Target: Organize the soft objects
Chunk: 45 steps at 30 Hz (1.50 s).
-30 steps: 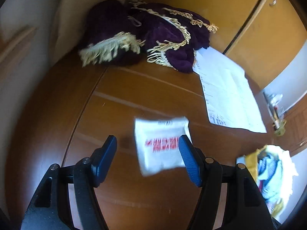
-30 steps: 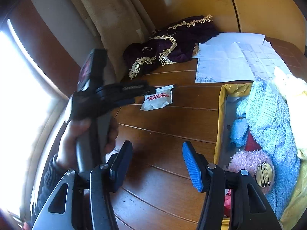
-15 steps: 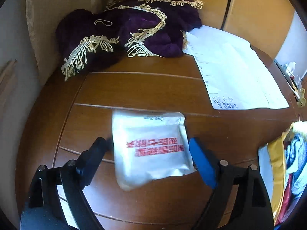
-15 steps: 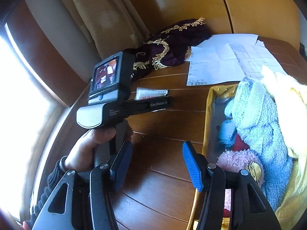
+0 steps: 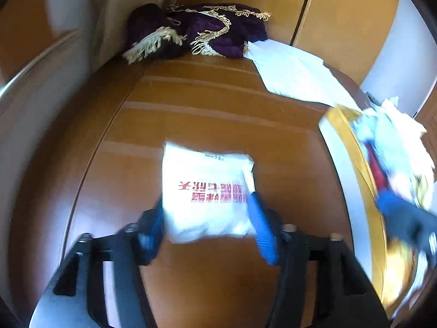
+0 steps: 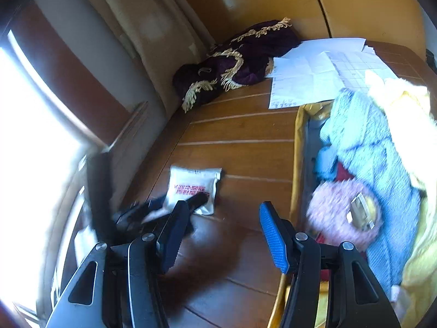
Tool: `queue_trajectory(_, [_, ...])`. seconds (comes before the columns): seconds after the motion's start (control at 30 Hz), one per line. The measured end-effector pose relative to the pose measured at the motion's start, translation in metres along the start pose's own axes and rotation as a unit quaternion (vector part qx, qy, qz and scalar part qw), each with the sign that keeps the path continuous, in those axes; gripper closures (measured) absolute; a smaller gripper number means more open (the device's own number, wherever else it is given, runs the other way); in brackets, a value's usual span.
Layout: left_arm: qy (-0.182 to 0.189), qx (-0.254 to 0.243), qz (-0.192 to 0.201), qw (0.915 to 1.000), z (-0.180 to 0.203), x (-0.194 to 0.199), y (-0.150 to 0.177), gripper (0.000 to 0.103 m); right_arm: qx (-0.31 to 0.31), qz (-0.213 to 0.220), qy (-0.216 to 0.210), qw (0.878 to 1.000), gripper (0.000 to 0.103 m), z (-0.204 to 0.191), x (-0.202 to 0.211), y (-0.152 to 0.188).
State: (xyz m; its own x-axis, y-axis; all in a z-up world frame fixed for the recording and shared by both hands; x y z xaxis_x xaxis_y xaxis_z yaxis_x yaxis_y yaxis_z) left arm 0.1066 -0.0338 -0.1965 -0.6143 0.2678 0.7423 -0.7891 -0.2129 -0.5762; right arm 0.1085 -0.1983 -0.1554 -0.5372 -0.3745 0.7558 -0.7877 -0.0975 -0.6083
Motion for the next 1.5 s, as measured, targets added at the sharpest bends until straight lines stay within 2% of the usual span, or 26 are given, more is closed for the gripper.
queue_trajectory(0.03, [0.002, 0.001, 0.0, 1.0, 0.003, 0.008, 0.013, 0.057, 0.004, -0.003, -0.002, 1.0, 0.046, -0.003, -0.001, 0.002])
queue_trajectory(0.2, [0.0, -0.014, 0.012, 0.9998, 0.018, 0.026, 0.045, 0.057, 0.026, -0.016, -0.011, 0.999, 0.046, -0.016, -0.002, 0.015])
queue_trajectory(0.3, [0.064, 0.013, 0.014, 0.9978, 0.014, 0.037, 0.051, 0.057, 0.026, -0.014, -0.011, 0.999, 0.046, -0.013, 0.001, 0.018])
queue_trajectory(0.47, [0.114, 0.062, 0.039, 0.9908, -0.002, 0.057, 0.051, 0.054, 0.022, -0.021, -0.006, 1.0, 0.046, -0.014, -0.004, 0.02])
queue_trajectory(0.57, [0.121, 0.091, 0.065, 0.9864, -0.018, 0.067, 0.044, 0.043, 0.043, -0.025, -0.003, 0.999, 0.046, -0.028, -0.012, 0.018])
queue_trajectory(0.67, [0.121, 0.123, 0.077, 0.9819, -0.034, 0.067, 0.03, 0.043, 0.061, -0.029, 0.008, 0.998, 0.046, -0.039, -0.024, 0.012])
queue_trajectory(0.73, [0.123, 0.132, 0.083, 0.9802, -0.041, 0.065, 0.017, 0.043, 0.062, -0.053, 0.018, 0.996, 0.047, -0.043, -0.038, 0.008])
queue_trajectory(0.8, [0.132, 0.148, 0.07, 0.9777, -0.05, 0.051, 0.003, 0.043, 0.054, -0.076, 0.014, 0.996, 0.048, -0.051, -0.051, 0.005])
queue_trajectory(0.87, [0.151, 0.157, 0.051, 0.9746, -0.057, 0.039, -0.004, 0.043, 0.05, -0.088, 0.027, 0.995, 0.057, -0.055, -0.061, 0.004])
queue_trajectory(0.93, [0.164, 0.167, 0.035, 0.9715, -0.06, 0.027, -0.006, 0.043, 0.043, -0.097, 0.027, 0.994, 0.061, -0.057, -0.068, 0.004])
queue_trajectory(1.0, [0.175, 0.172, 0.026, 0.9691, -0.06, 0.021, -0.005, 0.047, 0.033, -0.115, 0.022, 0.993, 0.067, -0.057, -0.078, 0.006])
queue_trajectory(1.1, [0.179, 0.166, 0.021, 0.9696, -0.056, 0.021, -0.004, 0.052, 0.03, -0.104, 0.019, 0.994, 0.074, -0.06, -0.083, 0.006])
queue_trajectory(1.17, [0.185, 0.175, 0.02, 0.9667, -0.055, 0.02, -0.001, 0.062, 0.039, -0.102, 0.017, 0.994, 0.084, -0.067, -0.087, 0.009])
queue_trajectory(1.23, [0.2, 0.186, 0.015, 0.9617, -0.054, 0.018, 0.003, 0.069, 0.05, -0.091, 0.029, 0.994, 0.086, -0.072, -0.086, 0.011])
queue_trajectory(1.33, [0.196, 0.2, 0.023, 0.9597, -0.056, 0.02, 0.009, 0.081, 0.051, -0.086, 0.035, 0.994, 0.093, -0.072, -0.083, 0.01])
queue_trajectory(1.43, [0.219, 0.22, 0.022, 0.9503, -0.055, 0.022, 0.016, 0.084, 0.051, -0.073, 0.042, 0.995, 0.102, -0.068, -0.076, 0.009])
queue_trajectory(1.5, [0.225, 0.229, 0.026, 0.9468, -0.053, 0.024, 0.02, 0.087, 0.054, -0.067, 0.042, 0.995, 0.102, -0.067, -0.071, 0.009])
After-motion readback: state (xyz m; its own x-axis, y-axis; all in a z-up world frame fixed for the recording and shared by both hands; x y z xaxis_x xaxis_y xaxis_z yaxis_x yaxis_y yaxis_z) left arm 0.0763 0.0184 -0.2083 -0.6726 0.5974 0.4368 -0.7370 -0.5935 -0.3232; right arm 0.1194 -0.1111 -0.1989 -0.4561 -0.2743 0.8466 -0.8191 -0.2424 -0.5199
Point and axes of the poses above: each gripper's, at about its wrist camera, not at the fingertips, and x roughly against the way its jaws point, z to its right, y to its underside, the point moved 3 cm from there along -x, roughly the way its jaws point, and after that the axes turned 15 degrees about y, right-handed, at the moved point
